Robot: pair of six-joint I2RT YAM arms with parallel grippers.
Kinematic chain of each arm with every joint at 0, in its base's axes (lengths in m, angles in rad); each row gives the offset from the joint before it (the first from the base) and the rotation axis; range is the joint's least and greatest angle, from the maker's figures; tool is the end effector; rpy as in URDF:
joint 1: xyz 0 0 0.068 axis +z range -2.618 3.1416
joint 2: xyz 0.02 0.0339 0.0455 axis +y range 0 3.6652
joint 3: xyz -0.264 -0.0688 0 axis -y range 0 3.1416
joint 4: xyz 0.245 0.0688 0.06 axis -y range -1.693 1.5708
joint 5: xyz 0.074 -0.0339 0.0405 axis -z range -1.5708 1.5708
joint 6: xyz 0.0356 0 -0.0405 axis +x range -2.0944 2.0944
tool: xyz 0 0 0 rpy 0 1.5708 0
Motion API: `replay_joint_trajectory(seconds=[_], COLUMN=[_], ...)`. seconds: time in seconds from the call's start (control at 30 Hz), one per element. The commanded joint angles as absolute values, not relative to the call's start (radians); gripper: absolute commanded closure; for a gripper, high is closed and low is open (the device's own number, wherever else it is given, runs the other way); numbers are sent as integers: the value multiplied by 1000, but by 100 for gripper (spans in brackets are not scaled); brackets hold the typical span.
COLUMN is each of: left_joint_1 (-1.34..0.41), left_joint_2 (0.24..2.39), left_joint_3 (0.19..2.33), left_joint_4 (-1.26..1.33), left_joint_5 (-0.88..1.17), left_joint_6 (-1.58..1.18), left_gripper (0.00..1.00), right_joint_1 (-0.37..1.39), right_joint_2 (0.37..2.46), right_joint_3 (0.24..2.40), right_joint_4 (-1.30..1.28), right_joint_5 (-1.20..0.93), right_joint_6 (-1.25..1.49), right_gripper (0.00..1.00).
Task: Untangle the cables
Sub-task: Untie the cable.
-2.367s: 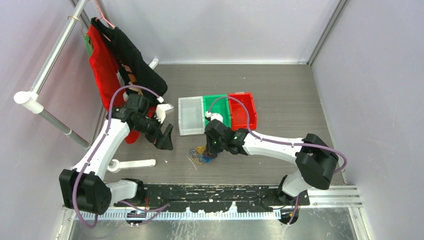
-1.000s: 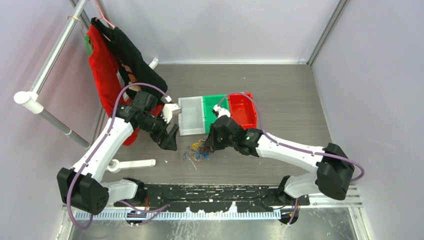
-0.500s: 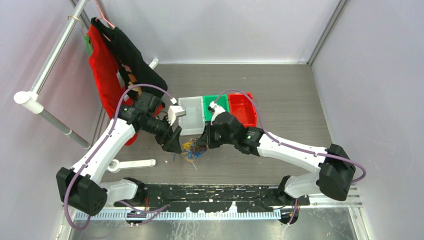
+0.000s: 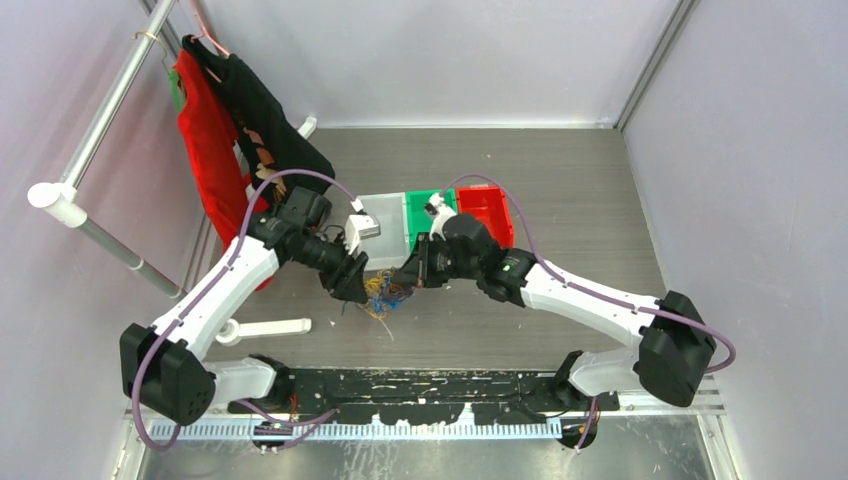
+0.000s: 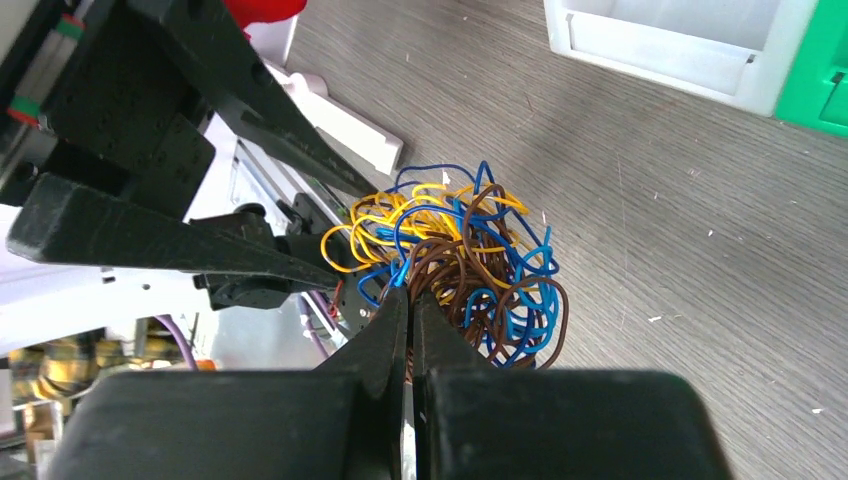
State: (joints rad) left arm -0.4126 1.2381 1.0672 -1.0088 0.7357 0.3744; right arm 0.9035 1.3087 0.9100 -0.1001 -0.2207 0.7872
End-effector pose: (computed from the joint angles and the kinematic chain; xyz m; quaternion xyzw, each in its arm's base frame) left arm 0.1953 -0.1116 0.2877 0.4155 0.8186 -0.3562 0.1745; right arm 0.1772 0.2375 0.2766 -0.1058 0.8498 0.4426 0.2659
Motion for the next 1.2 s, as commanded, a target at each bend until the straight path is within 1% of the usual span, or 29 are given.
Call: replay_joint_trajectory(seconds=[0.0,0.17,0.23,0.53,0.67,0.83,0.87,0.9,0.93,1.03,1.1,1.13,1.17], left_joint_1=[-428,-433,-433,-433,-433,-433,-433,-433,-433,-433,-433,-433,-433], left_joint_2=[1236,1227,1218,1151,1136,1135,1134,1133,1132,1127,1122,1121,1119], left_joint_3=[1066,1065,1065,1077,1121,1154,1156,1158,1162,1191,1220,1234,1245], left_joint_4=[-927,-883,-886,-983,-983,-970,-971,-970,-972,-992,-1011,-1022,-1032], left_joint_5=[770,782,777,694,660,637,636,632,628,629,635,640,646], left_joint_6=[378,341,340,425,397,348,344,338,330,321,311,307,303], left_gripper=[57,90,100,100,100,100,100,100,100,100,100,100,100], right_joint_1=[866,850,844,798,798,798,799,798,799,809,826,834,837], right_joint_2=[1252,1242,1232,1166,1165,1161,1161,1164,1167,1183,1189,1190,1188], right_joint_3=[892,874,865,794,761,724,720,719,719,727,738,741,741], right_joint_4=[1,11,6,-72,-132,-131,-137,-149,-169,-253,-309,-322,-325], right_joint_5=[-307,-329,-330,-318,-297,-275,-269,-259,-245,-171,-110,-88,-88], right_joint_6=[848,866,870,848,829,841,836,829,819,776,745,734,732], right_gripper=[99,99,99,99,99,99,96,89,84,77,65,54,48])
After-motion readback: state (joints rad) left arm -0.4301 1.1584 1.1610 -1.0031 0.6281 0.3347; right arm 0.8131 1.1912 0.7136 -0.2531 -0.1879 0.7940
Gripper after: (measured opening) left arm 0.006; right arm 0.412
